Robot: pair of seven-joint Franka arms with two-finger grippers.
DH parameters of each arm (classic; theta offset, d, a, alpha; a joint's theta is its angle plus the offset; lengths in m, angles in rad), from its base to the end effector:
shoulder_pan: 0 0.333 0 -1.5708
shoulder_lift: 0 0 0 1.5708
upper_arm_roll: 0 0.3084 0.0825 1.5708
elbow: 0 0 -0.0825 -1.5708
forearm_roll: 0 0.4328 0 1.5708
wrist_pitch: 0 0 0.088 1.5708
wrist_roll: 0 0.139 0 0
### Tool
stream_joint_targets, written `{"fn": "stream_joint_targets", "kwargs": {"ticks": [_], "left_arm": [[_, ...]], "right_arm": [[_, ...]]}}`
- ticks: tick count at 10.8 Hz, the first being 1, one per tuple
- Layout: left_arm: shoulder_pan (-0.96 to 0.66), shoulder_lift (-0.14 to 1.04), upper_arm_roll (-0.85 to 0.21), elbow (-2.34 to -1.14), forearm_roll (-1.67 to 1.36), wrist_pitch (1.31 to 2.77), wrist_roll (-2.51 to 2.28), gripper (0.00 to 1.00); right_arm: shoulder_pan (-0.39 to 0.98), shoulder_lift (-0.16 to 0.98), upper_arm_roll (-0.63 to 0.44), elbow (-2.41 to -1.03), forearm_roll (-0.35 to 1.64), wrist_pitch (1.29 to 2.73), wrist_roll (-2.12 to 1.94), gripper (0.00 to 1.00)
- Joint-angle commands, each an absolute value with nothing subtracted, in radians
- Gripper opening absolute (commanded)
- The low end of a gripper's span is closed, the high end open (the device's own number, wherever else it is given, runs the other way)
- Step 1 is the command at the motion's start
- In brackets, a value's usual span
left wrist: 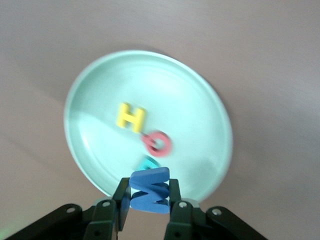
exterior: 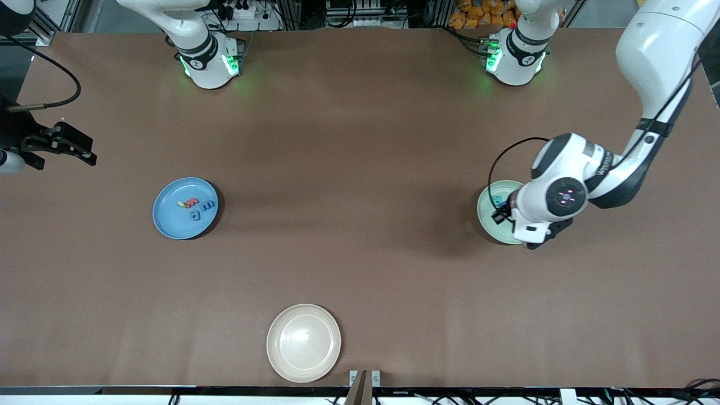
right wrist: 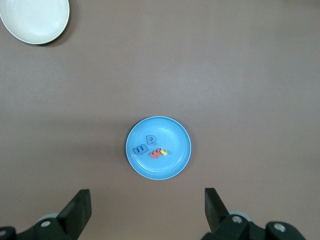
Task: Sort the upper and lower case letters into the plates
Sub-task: 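Lower the M onto the green plate and open the left gripper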
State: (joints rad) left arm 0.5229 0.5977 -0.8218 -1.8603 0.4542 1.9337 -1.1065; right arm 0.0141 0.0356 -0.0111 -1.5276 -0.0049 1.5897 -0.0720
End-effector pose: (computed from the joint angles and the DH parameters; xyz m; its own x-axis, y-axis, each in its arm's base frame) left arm 0.6074 -0.1413 0.1938 0.7999 0.5694 -0.1895 0.5305 -0.8185 -0.2204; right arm 0.6172 0.0013 0.5874 0.9968 0.0750 0.0260 0.0749 -0.9972 0.0072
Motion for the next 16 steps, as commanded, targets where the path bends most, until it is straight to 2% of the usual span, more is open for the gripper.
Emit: {"fn": "stream_joint_targets", "kwargs": {"ticks": [1,4,5,6,7,8,11,16], "left_arm": [[0.575,0.566,-0.841,-1.949,0.511,1.954,-1.086,0.0],[0.653,0.566,-0.848,-2.014,0.554,1.988,-1.034,0.0],[0.653,0.574,-0.848,-2.014,0.554,1.999,-1.034,0.1],[0.652,0.575,-0.848,-2.013,0.551,2.005,-1.035,0.4],[0.649,0.575,-0.853,-2.01,0.551,2.006,-1.035,0.77],[0.643,0.575,-0.854,-2.005,0.551,2.006,-1.035,1.0],[0.632,0.574,-0.897,-1.961,0.558,2.002,-1.035,1.0],[0.561,0.575,-0.904,-1.769,0.569,1.957,-0.916,1.0]], "right_arm": [[0.003,0.038,-0.009,-1.509,0.015,1.566,-0.063,1.0],[0.0,0.038,-0.009,-1.509,0.017,1.566,-0.063,1.0],[0.0,0.04,-0.009,-1.509,0.018,1.566,-0.063,1.0],[0.0,0.04,-0.009,-1.509,0.02,1.566,-0.061,1.0],[0.0,0.04,-0.009,-1.508,0.02,1.566,-0.061,1.0],[0.0,0.04,-0.009,-1.508,0.02,1.566,-0.061,1.0],[0.0,0.046,-0.009,-1.508,0.02,1.566,-0.063,1.0],[0.0,0.046,-0.012,-1.508,0.018,1.574,-0.063,1.0]]}}
